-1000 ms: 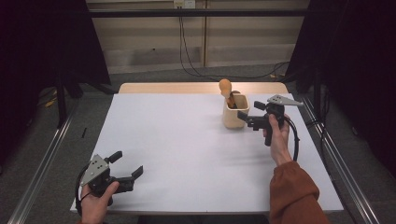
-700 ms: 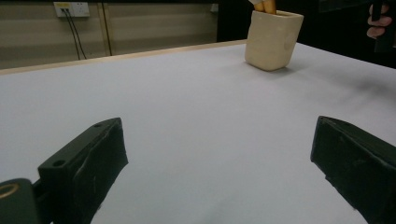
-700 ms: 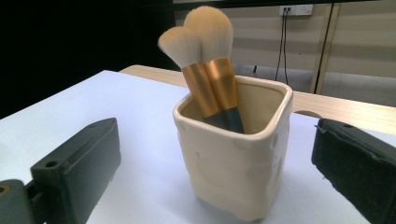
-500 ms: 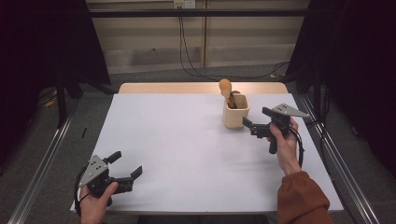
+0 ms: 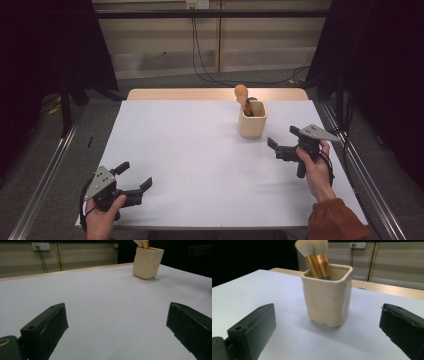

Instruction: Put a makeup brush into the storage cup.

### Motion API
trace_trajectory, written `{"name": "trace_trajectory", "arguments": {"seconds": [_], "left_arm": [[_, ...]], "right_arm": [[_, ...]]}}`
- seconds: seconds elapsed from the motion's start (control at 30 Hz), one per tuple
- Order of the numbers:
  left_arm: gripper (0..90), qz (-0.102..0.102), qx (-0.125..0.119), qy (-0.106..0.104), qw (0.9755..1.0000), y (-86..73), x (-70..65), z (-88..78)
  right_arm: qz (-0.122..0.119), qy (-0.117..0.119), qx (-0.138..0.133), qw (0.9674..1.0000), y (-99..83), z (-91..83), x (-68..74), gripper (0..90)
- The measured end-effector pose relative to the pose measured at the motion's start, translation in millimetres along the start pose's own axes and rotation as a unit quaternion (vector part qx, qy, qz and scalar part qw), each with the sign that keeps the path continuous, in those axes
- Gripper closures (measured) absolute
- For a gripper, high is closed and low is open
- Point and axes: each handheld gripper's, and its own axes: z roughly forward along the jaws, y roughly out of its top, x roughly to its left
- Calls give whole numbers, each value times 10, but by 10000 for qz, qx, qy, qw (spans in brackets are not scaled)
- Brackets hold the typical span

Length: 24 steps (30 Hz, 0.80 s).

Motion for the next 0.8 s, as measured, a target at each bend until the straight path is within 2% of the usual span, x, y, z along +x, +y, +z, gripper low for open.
{"name": "trace_trajectory", "arguments": {"seconds": [0.2, 0.27, 0.37, 0.53, 0.6, 0.67, 0.8], "left_arm": [[31, -30, -82, 75, 9999, 3, 2, -18], [31, -30, -82, 80, 9999, 1, 2, -23], [31, -10, -81, 68, 9999, 2, 0, -31], [30, -67, -110, 92, 9999, 3, -10, -39], [30, -47, -90, 76, 9999, 0, -15, -40], [30, -41, -119, 55, 9999, 2, -22, -43], [28, -30, -120, 15, 9999, 6, -46, -44]], "right_arm": [[-12, 53, -13, 10000, -114, -128, 24, 7], [-140, -113, 46, 9998, -157, -169, 46, 6], [-33, -109, 28, 9999, -203, -254, 58, 6], [-78, -159, 36, 9998, -278, -416, 104, 5], [-60, -221, 74, 9997, -308, -470, 112, 8], [-93, -177, 120, 9997, -341, -524, 125, 8], [-55, -223, 85, 9997, -374, -611, 136, 7]]}}
